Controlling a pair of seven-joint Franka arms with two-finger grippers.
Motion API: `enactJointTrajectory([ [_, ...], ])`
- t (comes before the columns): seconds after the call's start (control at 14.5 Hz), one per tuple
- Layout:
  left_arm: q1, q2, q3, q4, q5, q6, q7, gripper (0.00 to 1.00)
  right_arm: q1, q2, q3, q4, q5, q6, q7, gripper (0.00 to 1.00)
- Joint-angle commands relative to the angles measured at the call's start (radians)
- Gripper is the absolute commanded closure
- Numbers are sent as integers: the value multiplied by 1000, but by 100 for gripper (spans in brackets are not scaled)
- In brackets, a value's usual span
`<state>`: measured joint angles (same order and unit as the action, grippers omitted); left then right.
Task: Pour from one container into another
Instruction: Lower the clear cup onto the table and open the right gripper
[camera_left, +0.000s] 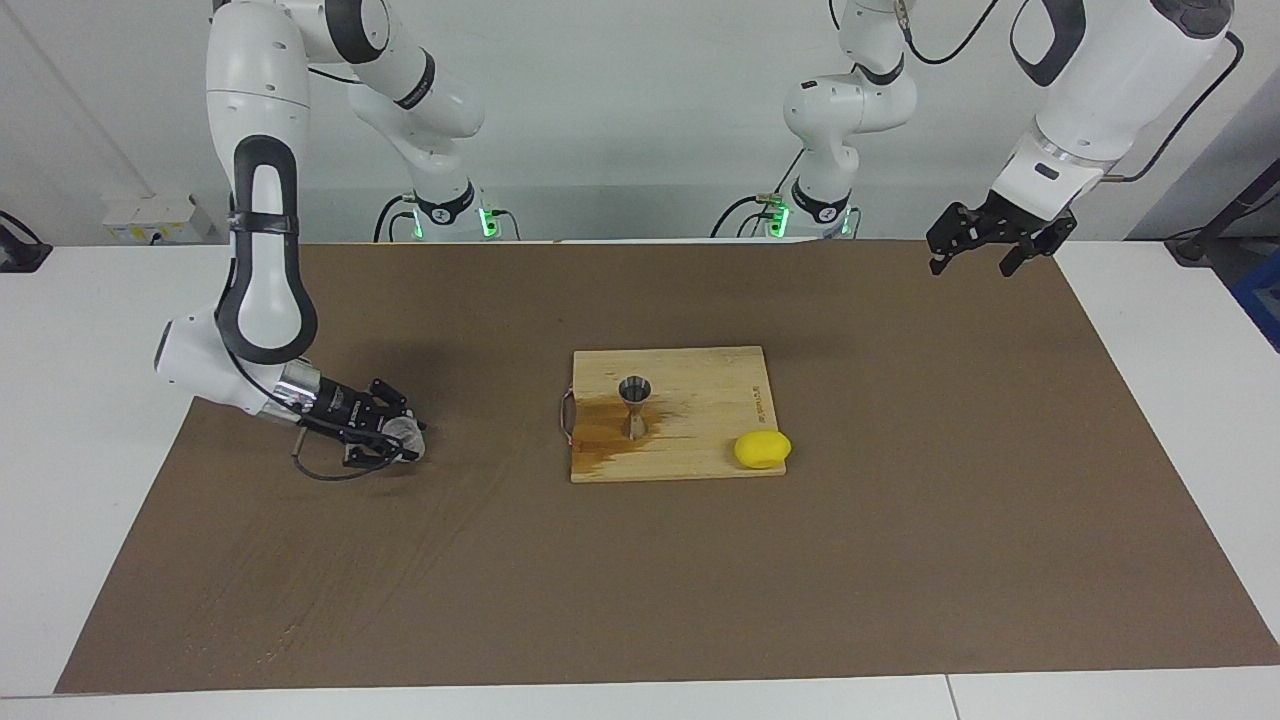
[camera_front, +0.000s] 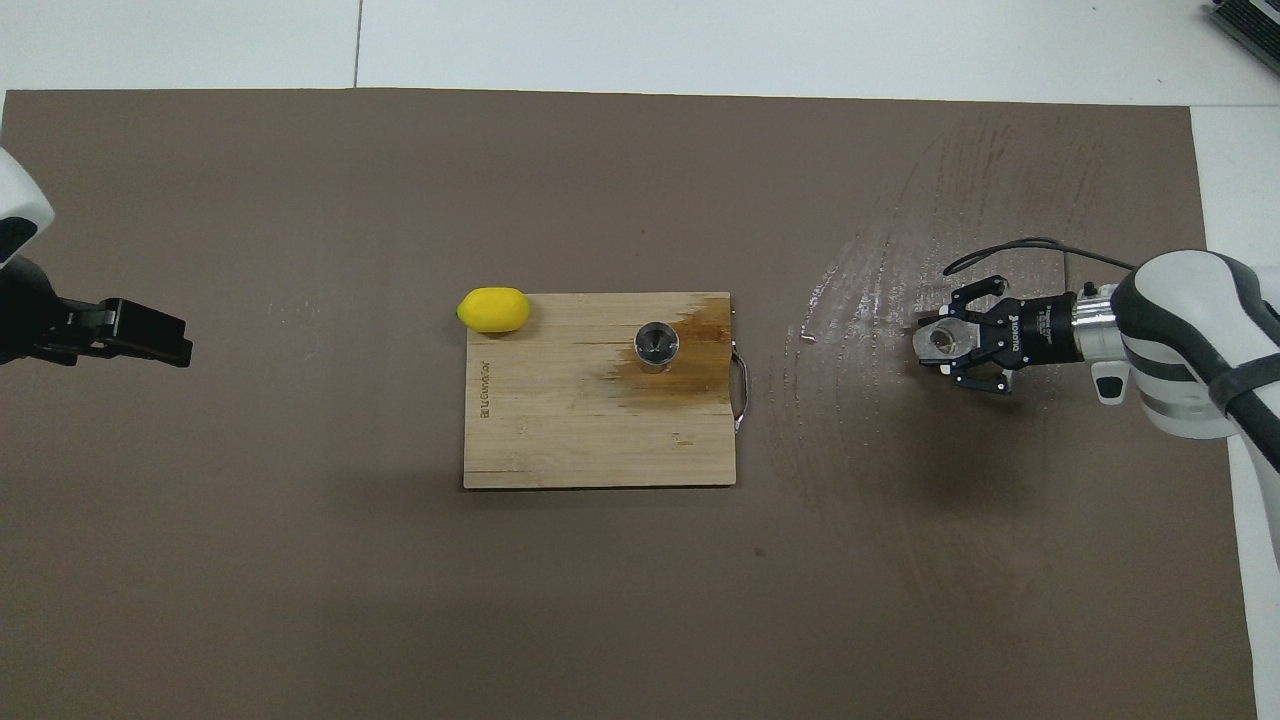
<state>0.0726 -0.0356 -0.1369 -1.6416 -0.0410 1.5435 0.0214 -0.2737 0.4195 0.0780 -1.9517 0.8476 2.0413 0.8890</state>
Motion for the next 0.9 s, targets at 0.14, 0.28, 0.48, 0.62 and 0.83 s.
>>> enactJointTrajectory([
  [0.14, 9, -9, -4, -11, -13, 6, 8, 0, -19, -27, 2, -35, 5, 23, -51, 0],
  [0.28, 9, -9, -4, -11, -13, 6, 9, 0, -50, -56, 0, -45, -18, 20, -76, 0],
  [0.48, 9, -9, -3, -11, -11, 4, 9, 0, -88, -134, 0, -50, -80, 13, -87, 0],
  [0.62, 9, -9, -4, -11, -13, 4, 9, 0, -84, -169, 3, -49, -183, 3, -88, 0],
  [0.83, 9, -9, -3, -11, -13, 6, 8, 0, -21, -238, 6, -43, -309, 2, -119, 0],
])
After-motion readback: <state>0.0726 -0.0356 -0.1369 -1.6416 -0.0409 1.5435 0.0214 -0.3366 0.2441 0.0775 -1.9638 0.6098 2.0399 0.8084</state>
